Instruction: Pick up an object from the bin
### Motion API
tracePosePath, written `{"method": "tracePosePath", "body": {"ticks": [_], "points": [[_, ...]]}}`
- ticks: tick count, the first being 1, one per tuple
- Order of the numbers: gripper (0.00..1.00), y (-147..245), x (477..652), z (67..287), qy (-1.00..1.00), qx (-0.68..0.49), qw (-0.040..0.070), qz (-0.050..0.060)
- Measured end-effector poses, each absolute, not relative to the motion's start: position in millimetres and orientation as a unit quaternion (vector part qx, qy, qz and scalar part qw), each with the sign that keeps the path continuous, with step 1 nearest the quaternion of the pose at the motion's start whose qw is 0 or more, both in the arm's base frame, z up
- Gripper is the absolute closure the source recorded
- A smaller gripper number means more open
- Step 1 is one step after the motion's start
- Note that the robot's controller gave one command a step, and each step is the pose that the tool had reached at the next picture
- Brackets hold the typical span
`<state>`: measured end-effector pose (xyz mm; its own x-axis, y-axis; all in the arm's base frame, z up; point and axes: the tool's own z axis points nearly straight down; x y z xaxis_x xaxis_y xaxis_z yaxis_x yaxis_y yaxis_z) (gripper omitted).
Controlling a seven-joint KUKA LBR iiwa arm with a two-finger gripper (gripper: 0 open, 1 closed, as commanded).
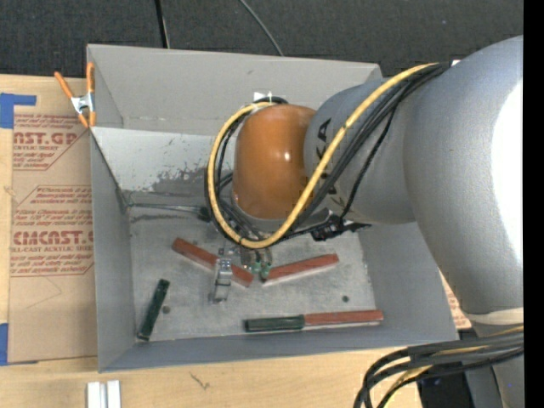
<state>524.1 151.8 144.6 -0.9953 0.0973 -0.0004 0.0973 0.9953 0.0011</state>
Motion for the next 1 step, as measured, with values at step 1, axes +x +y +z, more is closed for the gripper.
{"method": "tracePosePath", "body": {"ticks": [1], "points": [[1.00,134.9,553.7,74.0,0.991,0.134,0.000,0.000]]}}
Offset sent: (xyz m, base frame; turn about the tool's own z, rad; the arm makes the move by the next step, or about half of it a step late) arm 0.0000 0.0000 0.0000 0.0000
